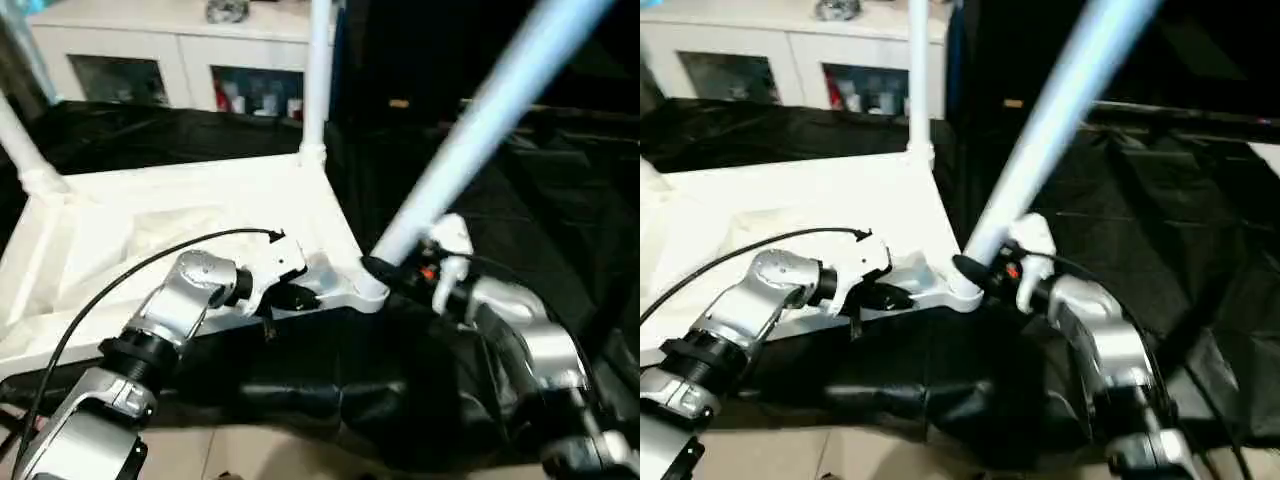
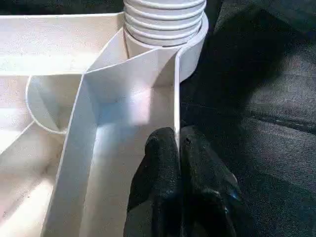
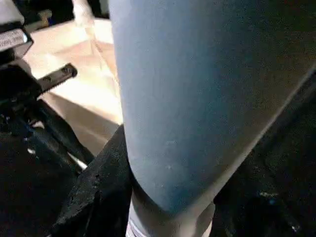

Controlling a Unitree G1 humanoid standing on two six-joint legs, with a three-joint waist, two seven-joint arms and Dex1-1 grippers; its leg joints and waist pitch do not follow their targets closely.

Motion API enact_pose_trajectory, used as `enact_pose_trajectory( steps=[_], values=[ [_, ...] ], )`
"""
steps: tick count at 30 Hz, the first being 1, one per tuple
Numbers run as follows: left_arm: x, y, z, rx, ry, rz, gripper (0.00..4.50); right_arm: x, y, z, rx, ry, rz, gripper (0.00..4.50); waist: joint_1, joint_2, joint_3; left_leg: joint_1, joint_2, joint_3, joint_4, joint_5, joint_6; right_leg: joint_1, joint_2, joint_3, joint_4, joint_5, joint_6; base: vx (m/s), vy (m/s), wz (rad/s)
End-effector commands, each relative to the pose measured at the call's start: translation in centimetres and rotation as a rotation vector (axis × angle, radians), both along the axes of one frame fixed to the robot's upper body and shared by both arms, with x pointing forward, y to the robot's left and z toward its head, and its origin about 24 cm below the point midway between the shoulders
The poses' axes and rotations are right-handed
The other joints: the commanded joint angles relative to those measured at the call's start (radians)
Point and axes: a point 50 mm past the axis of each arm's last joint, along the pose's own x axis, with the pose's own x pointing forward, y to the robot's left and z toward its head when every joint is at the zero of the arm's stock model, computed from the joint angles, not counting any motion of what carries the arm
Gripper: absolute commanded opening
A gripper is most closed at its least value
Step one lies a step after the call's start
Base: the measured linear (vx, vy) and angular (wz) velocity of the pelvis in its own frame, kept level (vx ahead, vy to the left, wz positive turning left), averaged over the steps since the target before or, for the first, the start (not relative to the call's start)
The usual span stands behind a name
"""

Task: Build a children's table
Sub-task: Insert table leg to table base

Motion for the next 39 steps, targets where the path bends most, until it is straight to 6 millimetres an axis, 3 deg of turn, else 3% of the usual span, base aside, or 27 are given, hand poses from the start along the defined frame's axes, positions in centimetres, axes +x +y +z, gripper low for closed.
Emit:
enact_pose_trajectory(
  steps=[1,2,10,15,20,28,33,39],
  values=[
    [0.6,-0.1,1.2,0.005,-0.059,-0.006,0.00,-1.1,0.0,-3.1,-0.105,0.166,0.055,1.89,-0.002,0.001,-0.048,0.007,-0.017,0.009,-0.078,-0.438,0.020,0.042,-0.026,0.008,-0.107,-0.609,-0.065,0.000,0.000,0.00],
    [0.5,-0.1,1.1,0.006,-0.057,-0.009,0.00,-1.1,0.0,-3.2,-0.118,0.174,0.077,1.89,-0.004,-0.003,-0.049,0.006,-0.016,0.007,-0.079,-0.437,0.020,0.045,-0.027,0.007,-0.106,-0.610,-0.065,0.000,0.000,0.00],
    [0.3,-0.2,1.1,0.010,-0.049,-0.030,0.00,-0.8,0.0,-3.3,-0.171,0.205,0.167,1.88,-0.005,-0.002,-0.050,0.011,-0.009,0.009,-0.085,-0.430,0.023,0.049,-0.031,0.014,-0.100,-0.532,-0.109,0.000,0.000,0.00],
    [0.2,-0.3,1.2,0.012,-0.044,-0.050,0.00,-0.7,0.3,-3.2,-0.174,0.210,0.222,1.88,-0.002,-0.004,-0.052,0.013,-0.009,0.011,-0.084,-0.420,0.022,0.050,-0.032,0.017,-0.100,-0.523,-0.116,0.000,0.000,0.00],
    [-0.1,-0.5,1.5,0.021,-0.045,-0.123,0.00,-0.4,0.9,-2.8,-0.191,0.175,0.330,1.88,-0.002,-0.004,-0.055,0.008,-0.007,0.010,-0.087,-0.400,0.022,0.056,-0.033,0.018,-0.093,-0.490,-0.131,0.000,0.000,0.00],
    [-1.4,-0.6,2.6,0.025,-0.033,-0.283,0.00,-1.1,0.7,-2.1,-0.198,0.152,0.500,1.88,0.008,0.001,-0.060,0.010,0.000,0.018,-0.086,-0.308,0.038,0.065,-0.028,0.028,-0.066,-0.283,-0.219,0.000,0.000,0.00],
    [-1.7,-0.4,2.9,0.035,-0.023,-0.303,0.00,-1.5,0.6,-2.4,-0.213,0.134,0.552,1.88,0.008,0.001,-0.062,0.007,-0.001,0.019,-0.085,-0.284,0.037,0.070,-0.028,0.029,-0.059,-0.241,-0.233,0.000,0.000,0.00],
    [-0.9,-0.4,3.4,0.004,-0.051,-0.207,0.00,-1.1,0.9,-2.7,-0.204,0.121,0.481,1.88,0.007,-0.003,-0.059,0.009,-0.003,0.020,-0.085,-0.301,0.032,0.067,-0.029,0.030,-0.063,-0.291,-0.221,0.000,0.000,0.00]
  ],
)
